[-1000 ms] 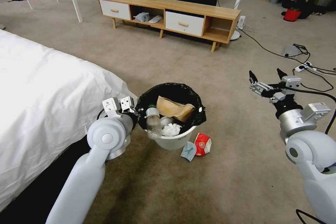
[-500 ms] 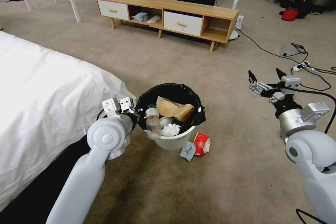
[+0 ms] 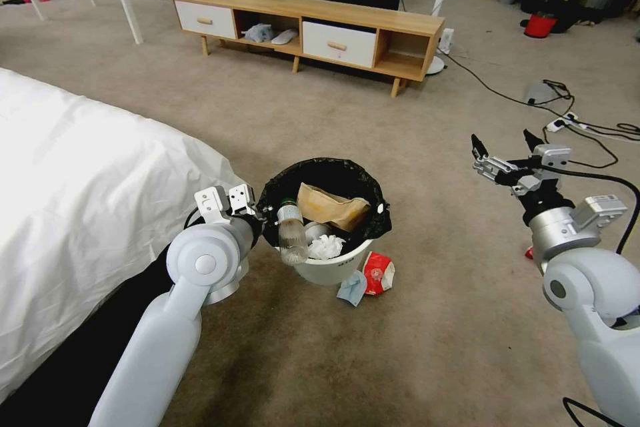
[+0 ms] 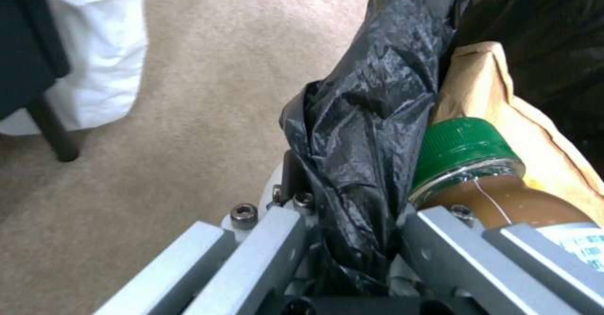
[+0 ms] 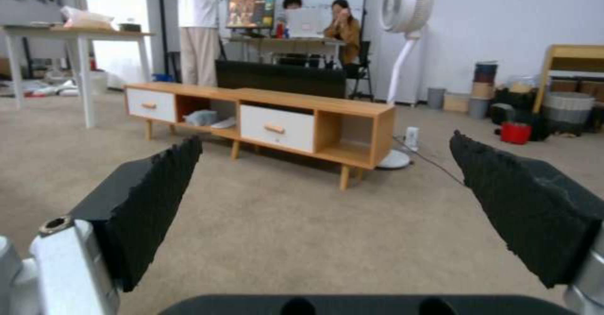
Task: Pick up the trash bin and place the garbage on the floor into it.
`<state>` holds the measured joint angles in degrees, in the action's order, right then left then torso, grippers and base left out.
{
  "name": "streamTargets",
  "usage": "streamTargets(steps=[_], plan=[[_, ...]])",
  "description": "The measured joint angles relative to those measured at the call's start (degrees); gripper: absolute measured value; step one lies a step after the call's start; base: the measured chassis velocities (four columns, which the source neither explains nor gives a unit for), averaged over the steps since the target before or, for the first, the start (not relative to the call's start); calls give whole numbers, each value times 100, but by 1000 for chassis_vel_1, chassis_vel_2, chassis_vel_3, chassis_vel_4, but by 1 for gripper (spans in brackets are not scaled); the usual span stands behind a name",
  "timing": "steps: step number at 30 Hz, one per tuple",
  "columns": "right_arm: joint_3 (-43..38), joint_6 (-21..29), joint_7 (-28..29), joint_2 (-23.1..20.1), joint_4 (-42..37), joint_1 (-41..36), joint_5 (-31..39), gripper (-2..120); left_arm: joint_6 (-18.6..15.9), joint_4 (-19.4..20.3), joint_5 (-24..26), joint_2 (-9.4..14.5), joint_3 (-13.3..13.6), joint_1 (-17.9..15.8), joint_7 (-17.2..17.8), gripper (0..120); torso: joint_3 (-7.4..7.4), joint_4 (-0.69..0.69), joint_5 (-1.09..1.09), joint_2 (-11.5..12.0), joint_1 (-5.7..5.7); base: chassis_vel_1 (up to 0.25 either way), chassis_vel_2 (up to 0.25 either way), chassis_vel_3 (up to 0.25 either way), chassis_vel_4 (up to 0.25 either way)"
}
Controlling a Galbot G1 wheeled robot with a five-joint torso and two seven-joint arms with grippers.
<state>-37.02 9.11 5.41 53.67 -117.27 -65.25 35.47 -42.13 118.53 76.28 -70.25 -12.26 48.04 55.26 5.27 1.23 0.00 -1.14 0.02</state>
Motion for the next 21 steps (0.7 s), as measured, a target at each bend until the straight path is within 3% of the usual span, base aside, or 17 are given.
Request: streamTargets(steps=[21], plan=[[-16, -38, -59, 20, -2, -29, -11, 100, 0, -12, -84, -8, -4, -1, -98, 2, 0, -1, 0, 0, 0, -38, -39, -39, -40]])
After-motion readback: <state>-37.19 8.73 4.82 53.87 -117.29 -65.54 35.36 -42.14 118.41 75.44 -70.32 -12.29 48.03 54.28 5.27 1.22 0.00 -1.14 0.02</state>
